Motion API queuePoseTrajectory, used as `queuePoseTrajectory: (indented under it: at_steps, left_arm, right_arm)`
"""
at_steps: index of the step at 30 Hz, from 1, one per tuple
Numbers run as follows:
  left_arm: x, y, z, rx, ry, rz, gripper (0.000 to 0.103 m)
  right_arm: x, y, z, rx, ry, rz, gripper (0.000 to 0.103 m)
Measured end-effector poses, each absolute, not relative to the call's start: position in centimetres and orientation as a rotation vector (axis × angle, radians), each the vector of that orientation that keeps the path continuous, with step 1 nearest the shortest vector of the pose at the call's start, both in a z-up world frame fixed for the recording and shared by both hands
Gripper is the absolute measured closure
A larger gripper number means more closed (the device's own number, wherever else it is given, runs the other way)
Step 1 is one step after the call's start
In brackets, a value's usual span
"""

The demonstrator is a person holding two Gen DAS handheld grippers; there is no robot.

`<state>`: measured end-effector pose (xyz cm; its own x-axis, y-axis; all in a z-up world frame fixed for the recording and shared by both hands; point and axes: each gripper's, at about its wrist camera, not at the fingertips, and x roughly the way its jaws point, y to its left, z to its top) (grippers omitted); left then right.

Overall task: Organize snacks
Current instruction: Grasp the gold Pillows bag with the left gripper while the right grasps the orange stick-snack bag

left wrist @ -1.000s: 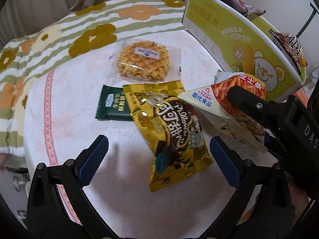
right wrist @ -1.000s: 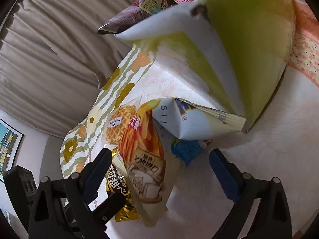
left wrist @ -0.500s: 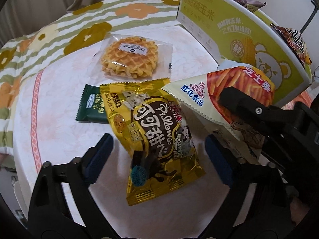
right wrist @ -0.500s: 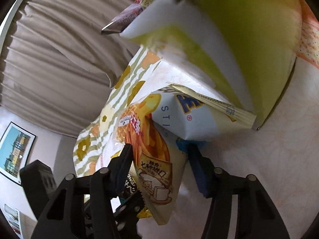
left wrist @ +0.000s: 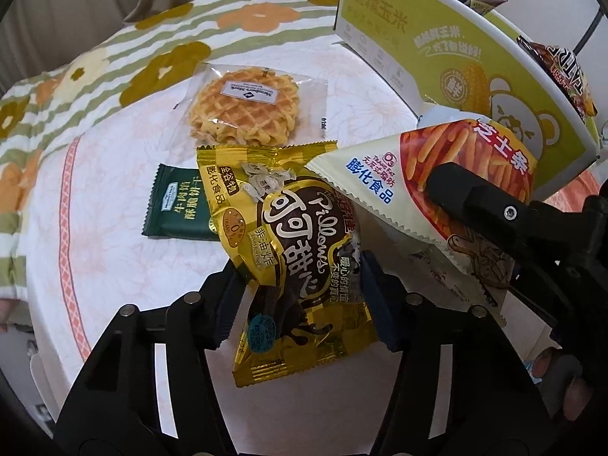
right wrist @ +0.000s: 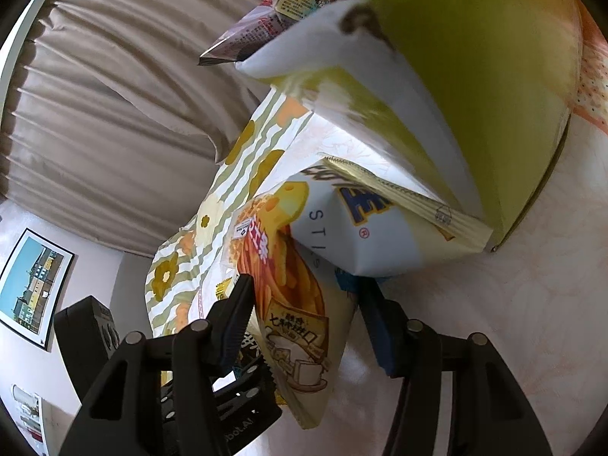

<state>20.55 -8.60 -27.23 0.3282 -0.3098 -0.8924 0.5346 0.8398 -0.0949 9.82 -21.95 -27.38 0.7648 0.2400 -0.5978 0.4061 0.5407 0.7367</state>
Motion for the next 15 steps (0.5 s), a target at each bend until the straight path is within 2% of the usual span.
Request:
queuePoseTrajectory:
  at_steps: [10,15]
  left_arm:
    - [20.6,-5.1,-25.1,0.182,1.088,-0.506,0.050]
    - [20.7,-2.5,-23.5,0.150,1.081,-0.444,0.050]
  right_arm:
    - [10.0,-21.2,-26.2,0.992,0.739,-0.074,0.052]
    - [10.3,-20.4,-24.7,0.956,0.740,-0.034,0.057]
